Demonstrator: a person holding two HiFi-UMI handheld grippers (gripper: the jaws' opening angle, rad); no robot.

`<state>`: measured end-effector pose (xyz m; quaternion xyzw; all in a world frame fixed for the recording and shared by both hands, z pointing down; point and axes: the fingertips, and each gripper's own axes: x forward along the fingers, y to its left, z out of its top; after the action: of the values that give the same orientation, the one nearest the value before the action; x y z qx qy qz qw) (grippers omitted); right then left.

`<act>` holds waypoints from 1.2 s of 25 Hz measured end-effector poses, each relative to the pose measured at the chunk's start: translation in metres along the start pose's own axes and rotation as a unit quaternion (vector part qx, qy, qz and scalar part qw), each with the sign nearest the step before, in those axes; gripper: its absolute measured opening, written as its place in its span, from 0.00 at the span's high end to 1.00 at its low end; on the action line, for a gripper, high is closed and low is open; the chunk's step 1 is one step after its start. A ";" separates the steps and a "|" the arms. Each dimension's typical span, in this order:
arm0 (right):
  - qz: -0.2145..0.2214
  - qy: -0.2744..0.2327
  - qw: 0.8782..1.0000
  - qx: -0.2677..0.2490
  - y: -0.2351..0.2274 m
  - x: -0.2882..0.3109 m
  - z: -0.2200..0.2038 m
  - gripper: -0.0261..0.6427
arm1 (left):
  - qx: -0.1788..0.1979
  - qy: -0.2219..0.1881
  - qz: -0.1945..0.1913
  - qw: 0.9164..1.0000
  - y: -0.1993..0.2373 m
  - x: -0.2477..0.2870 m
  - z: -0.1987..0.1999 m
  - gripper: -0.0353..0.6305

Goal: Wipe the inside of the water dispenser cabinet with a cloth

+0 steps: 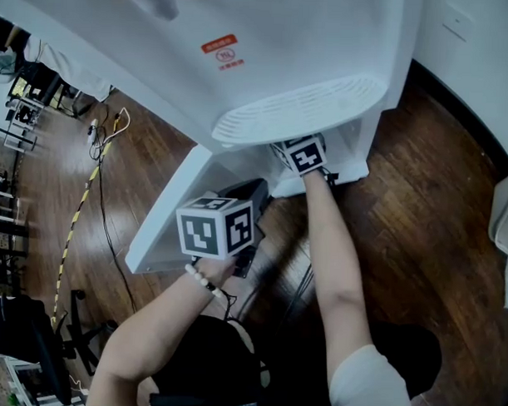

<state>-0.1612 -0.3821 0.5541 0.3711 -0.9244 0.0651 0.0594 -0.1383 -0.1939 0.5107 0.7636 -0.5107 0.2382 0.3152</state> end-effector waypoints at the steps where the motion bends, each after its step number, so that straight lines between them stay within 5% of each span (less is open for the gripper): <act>1: -0.005 -0.022 1.000 0.007 -0.002 -0.002 0.012 0.91 | 0.000 -0.001 0.002 1.000 0.001 -0.001 0.001 0.95; 7: -0.030 -0.059 0.996 0.056 -0.010 0.005 0.035 0.91 | -0.001 -0.001 0.020 1.000 0.007 0.001 -0.002 0.95; 13: -0.057 -0.020 0.990 0.126 -0.016 0.014 0.006 0.91 | 0.003 0.005 0.029 1.000 0.009 0.000 -0.005 0.95; 21: -0.115 0.049 0.951 0.284 -0.039 0.008 -0.086 0.91 | 0.001 0.006 0.022 1.000 0.002 -0.003 -0.006 0.95; 24: -0.125 0.047 0.944 0.302 -0.044 0.007 -0.091 0.91 | 0.003 0.004 0.022 1.000 0.003 -0.005 -0.003 0.95; 30: -0.131 -0.028 0.949 0.285 -0.062 -0.009 -0.047 0.91 | 0.006 -0.001 0.013 1.000 -0.004 -0.005 0.001 0.95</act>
<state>-0.1086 -0.4123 0.6041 0.4923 -0.8119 0.3065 -0.0668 -0.1366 -0.1904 0.5051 0.7592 -0.5193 0.2444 0.3071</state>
